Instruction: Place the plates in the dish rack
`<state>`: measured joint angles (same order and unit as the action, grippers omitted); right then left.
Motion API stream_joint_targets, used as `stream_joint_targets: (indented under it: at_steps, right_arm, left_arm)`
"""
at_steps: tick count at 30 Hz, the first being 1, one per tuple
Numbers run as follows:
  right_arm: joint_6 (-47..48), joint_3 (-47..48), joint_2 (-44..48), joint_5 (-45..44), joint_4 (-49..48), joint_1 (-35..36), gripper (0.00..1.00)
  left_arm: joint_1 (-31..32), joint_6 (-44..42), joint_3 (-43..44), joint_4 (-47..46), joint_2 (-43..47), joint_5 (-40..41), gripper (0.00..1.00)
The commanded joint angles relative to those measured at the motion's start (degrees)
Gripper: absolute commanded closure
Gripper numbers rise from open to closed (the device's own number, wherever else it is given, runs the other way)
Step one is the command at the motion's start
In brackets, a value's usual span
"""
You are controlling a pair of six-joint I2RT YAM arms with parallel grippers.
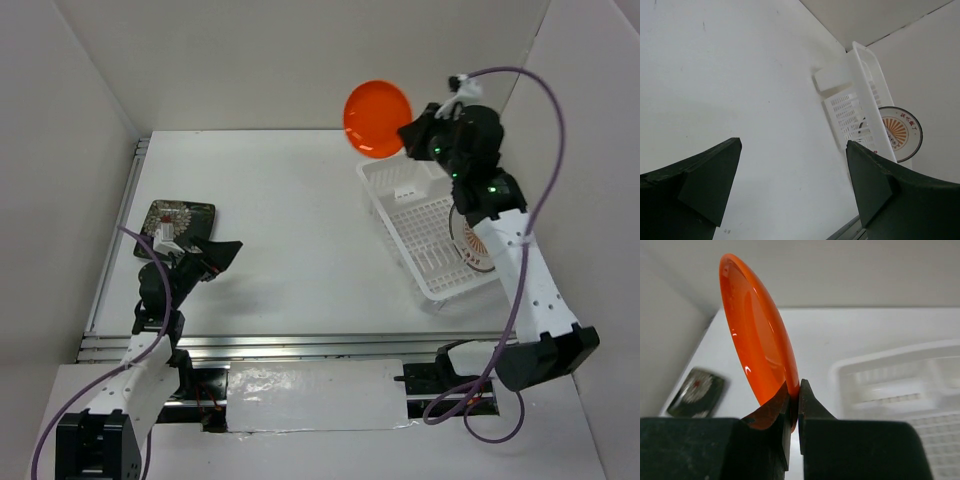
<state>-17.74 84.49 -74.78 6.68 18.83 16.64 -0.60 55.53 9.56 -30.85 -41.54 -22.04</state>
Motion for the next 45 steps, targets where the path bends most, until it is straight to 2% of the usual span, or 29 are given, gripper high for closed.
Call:
stream_joint_targets:
  at_steps: [1,3,4,10,15,16,21,26,27,32,40,45]
  right_arm:
    - [6.9,7.4,2.7,-9.8,14.3,-5.1,1.0]
    - [8.8,9.6,2.5,-12.3,16.4,-7.9,1.0]
    - [10.5,9.3,3.0,-18.3,16.2,-7.9,1.0]
    - [15.4,-6.1,11.3,-27.8,8.5,-9.2,1.0]
    - [21.1,-14.9,13.8,-20.8,4.5,-16.2,1.0]
    - [21.2,-16.0,13.2,-20.6,4.7,-19.7,1.0]
    - [23.1,-19.2,8.5,-22.2,6.9,-23.7,1.0]
    - [31.4,-25.5,9.2,-22.4,6.3,-24.7,1.0]
    - [32.8,-26.5,9.5,-24.6,5.8,-24.9,1.0]
    - [33.6,-30.3,11.3,-22.5,6.4,-27.7,1.0]
    - [38.4,-35.2,15.9,-16.2,4.5,-27.8,1.0]
    - [39.0,-35.5,15.8,-16.5,5.1,-27.8,1.0]
  left_arm:
    - [0.2,-1.9,0.0,-1.3,1.9,1.9,0.0]
    - [0.2,-2.4,0.5,-0.4,1.7,1.9,0.0]
    - [0.2,-2.4,0.4,-0.4,1.6,1.4,0.01]
    - [0.2,-2.1,-0.3,-2.5,-0.9,-1.1,0.0]
    - [0.2,-2.4,-0.7,-3.1,-2.4,-1.8,0.0]
    - [0.2,-2.4,-0.8,-3.5,-2.6,-1.9,0.0]
    - [0.2,-2.7,-0.9,-4.9,-4.3,-2.4,0.0]
    - [0.2,-3.0,-1.3,-5.2,-4.7,-2.4,0.0]
    - [0.2,-3.0,-1.4,-5.2,-4.7,-2.5,0.01]
    - [0.2,-3.2,-1.0,-4.4,-3.8,-2.2,0.01]
    - [0.2,-3.3,-1.0,-4.1,-3.5,-2.3,0.01]
    - [0.2,-3.5,-0.9,-3.8,-3.2,-2.3,0.0]
